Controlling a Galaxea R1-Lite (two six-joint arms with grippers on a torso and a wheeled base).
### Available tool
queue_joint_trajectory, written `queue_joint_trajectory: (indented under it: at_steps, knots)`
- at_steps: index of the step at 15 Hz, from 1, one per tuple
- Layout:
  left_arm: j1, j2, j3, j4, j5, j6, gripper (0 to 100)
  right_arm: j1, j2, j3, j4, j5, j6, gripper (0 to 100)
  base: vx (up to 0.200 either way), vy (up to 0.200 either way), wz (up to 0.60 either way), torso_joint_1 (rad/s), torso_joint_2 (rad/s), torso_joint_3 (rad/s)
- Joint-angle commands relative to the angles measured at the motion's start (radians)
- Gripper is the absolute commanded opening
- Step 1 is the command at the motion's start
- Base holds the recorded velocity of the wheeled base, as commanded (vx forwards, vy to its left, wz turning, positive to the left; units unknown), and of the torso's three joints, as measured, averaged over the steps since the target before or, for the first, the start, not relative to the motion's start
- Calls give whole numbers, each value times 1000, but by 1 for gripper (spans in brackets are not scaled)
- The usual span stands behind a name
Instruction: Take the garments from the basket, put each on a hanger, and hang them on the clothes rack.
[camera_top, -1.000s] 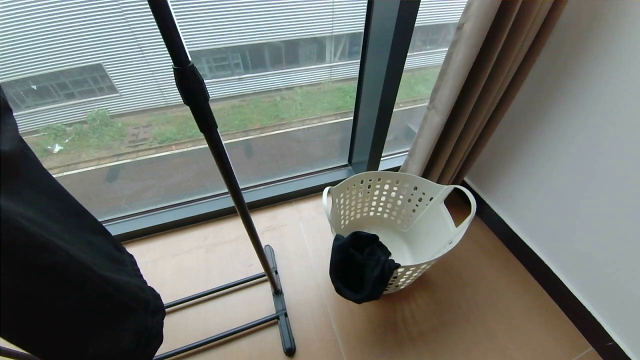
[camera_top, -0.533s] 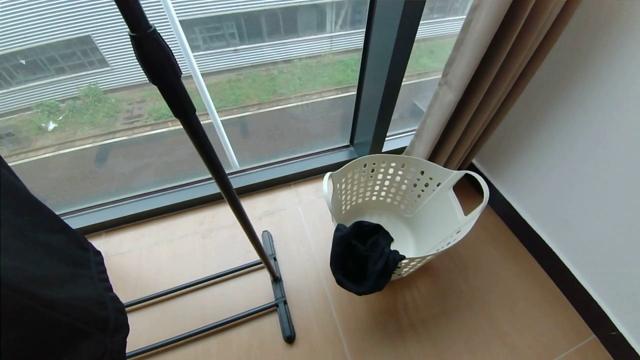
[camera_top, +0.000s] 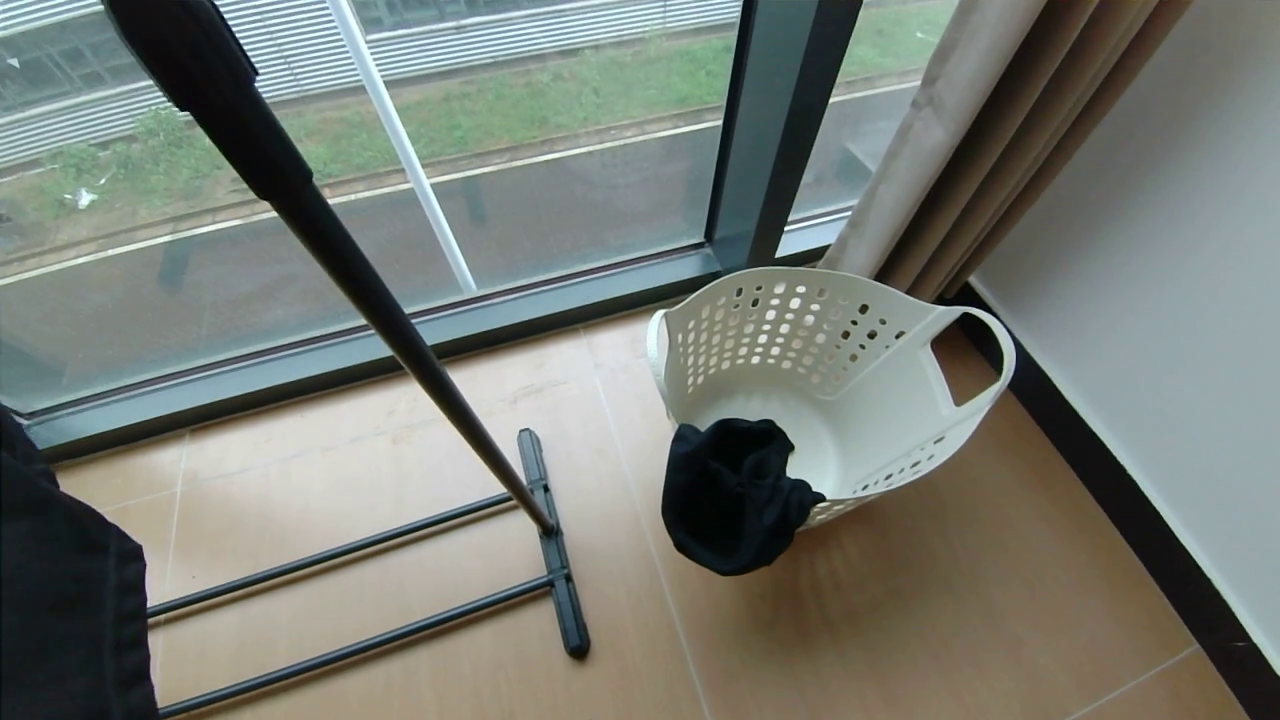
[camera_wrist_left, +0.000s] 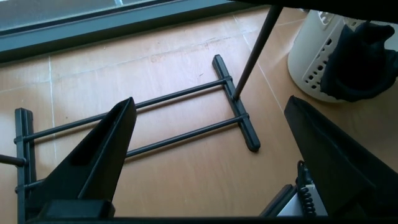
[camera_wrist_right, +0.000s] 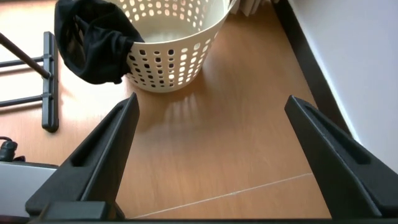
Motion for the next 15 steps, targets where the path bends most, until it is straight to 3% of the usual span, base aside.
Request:
queue_joint_trajectory:
  at_steps: [1, 13, 15]
  knots:
    - [-1, 1, 0, 0, 0, 1, 100, 0, 1, 0, 0, 2, 0, 100, 0, 0, 0, 2, 2, -193]
    - [1, 1, 0, 0, 0, 1, 100, 0, 5, -2, 3, -1, -16, 100, 0, 0, 0, 0, 3, -172]
    - [-1, 1, 1, 0, 0, 1, 100, 14, 120, -6, 6, -6, -36, 100, 0, 0, 0, 0, 0, 0]
